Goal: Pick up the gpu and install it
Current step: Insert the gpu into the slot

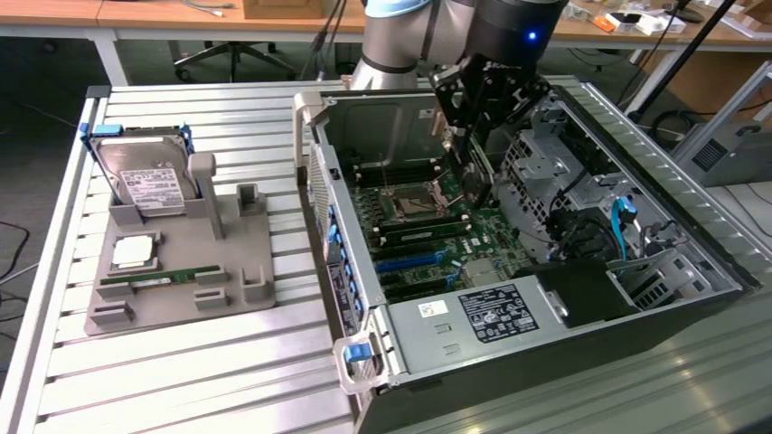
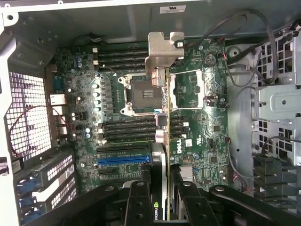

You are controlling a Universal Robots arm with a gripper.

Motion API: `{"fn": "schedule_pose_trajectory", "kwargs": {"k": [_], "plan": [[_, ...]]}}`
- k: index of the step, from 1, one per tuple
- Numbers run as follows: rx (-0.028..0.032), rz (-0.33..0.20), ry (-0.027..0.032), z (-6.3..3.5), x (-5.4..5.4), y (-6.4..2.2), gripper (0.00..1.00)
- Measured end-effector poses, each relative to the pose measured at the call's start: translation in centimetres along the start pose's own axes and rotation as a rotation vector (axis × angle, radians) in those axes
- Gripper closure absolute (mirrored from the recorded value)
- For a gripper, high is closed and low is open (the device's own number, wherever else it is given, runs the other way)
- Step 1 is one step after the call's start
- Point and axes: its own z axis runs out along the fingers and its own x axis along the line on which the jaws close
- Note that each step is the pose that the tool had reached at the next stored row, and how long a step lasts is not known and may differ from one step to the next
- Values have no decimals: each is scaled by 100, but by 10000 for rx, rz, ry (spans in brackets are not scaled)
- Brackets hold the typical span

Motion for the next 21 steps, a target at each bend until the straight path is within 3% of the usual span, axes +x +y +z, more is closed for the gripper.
{"fn": "schedule_pose_trajectory", "kwargs": {"k": [21], "plan": [[199, -5, -15, 203, 6, 4, 73]]}}
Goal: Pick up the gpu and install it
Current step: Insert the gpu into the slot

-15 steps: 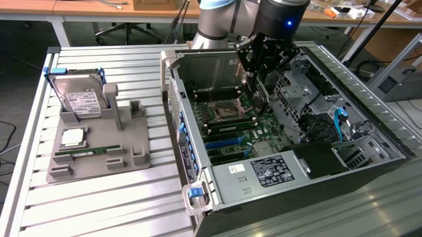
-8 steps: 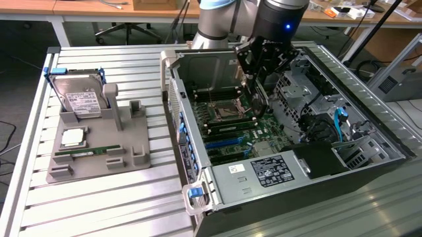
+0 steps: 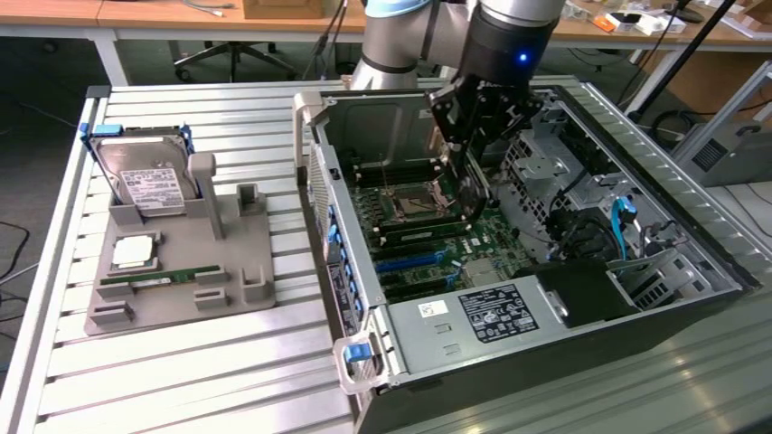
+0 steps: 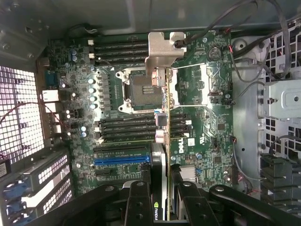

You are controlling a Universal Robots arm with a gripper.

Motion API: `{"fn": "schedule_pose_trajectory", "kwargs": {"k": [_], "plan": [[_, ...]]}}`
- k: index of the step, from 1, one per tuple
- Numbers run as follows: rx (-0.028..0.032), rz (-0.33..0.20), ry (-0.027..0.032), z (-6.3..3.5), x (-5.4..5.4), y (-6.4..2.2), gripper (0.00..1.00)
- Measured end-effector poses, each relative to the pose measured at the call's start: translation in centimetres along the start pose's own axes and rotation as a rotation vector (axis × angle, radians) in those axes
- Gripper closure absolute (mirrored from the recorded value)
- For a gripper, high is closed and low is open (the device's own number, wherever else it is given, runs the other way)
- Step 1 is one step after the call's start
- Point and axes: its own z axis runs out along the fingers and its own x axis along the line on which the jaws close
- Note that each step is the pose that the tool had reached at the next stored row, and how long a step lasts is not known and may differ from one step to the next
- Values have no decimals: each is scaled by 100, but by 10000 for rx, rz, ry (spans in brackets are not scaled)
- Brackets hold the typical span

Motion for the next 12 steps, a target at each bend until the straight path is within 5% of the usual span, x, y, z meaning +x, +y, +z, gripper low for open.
{"fn": "schedule_pose_trajectory", "kwargs": {"k": [12], "plan": [[63, -25, -6, 42, 1, 1, 73]]}}
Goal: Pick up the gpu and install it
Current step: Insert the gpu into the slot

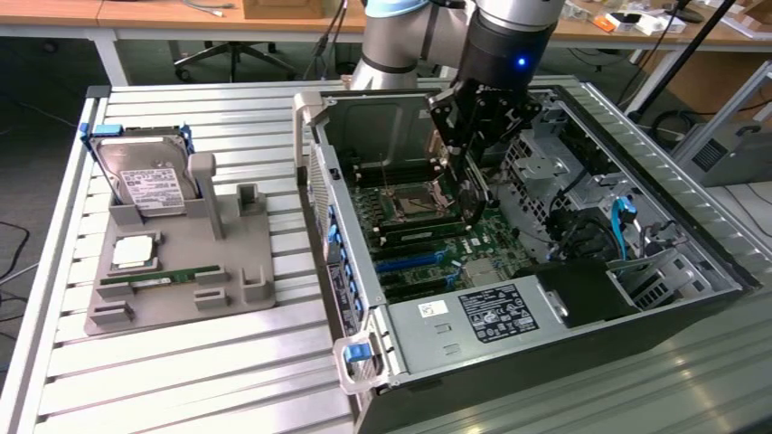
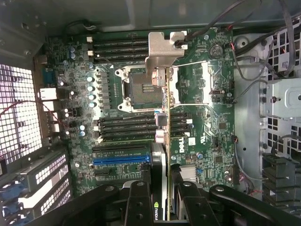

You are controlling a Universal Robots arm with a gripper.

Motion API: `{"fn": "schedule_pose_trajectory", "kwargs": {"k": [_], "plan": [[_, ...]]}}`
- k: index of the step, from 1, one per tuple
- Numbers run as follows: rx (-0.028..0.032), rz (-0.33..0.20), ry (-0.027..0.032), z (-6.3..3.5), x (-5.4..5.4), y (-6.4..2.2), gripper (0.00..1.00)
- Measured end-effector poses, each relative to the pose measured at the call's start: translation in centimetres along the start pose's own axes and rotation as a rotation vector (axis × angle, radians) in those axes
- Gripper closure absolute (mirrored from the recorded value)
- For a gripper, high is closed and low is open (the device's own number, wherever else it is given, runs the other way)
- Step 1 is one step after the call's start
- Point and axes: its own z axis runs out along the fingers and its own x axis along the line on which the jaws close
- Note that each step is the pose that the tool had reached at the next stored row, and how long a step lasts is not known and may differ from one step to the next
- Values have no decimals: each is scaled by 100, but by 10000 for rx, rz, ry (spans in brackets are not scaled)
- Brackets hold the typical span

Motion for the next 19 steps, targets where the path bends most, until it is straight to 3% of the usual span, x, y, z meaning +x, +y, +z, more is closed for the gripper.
{"fn": "schedule_pose_trajectory", "kwargs": {"k": [8, 19], "plan": [[-4, -118, -6, 0, 0, 0, 73], [-25, -847, -38, 0, 0, 0, 73]]}}
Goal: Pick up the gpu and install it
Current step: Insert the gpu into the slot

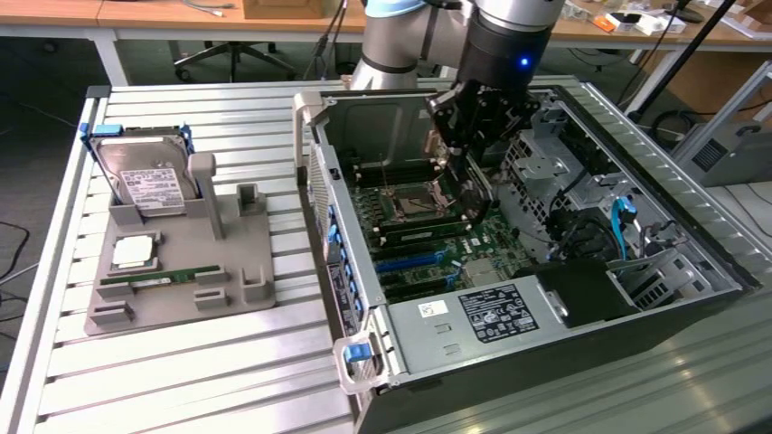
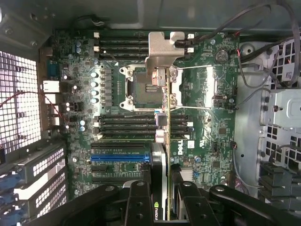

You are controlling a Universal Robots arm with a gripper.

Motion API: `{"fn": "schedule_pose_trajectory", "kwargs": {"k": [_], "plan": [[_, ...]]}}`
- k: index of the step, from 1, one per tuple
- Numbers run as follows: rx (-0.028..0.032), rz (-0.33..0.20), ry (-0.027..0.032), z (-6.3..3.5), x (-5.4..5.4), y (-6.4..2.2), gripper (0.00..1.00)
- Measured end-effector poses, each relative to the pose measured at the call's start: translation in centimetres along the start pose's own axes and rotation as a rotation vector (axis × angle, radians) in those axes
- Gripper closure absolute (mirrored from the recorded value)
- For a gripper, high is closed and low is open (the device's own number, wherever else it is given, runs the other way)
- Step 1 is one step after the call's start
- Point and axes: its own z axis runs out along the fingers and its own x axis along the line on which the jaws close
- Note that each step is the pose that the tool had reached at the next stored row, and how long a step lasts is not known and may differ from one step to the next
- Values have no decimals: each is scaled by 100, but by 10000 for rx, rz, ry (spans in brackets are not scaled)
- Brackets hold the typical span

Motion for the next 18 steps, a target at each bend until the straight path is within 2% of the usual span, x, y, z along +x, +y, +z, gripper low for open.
{"fn": "schedule_pose_trajectory", "kwargs": {"k": [7, 18], "plan": [[-18, -587, -27, 2, 0, 0, 73], [-32, -1058, -48, 3, 0, 0, 73]]}}
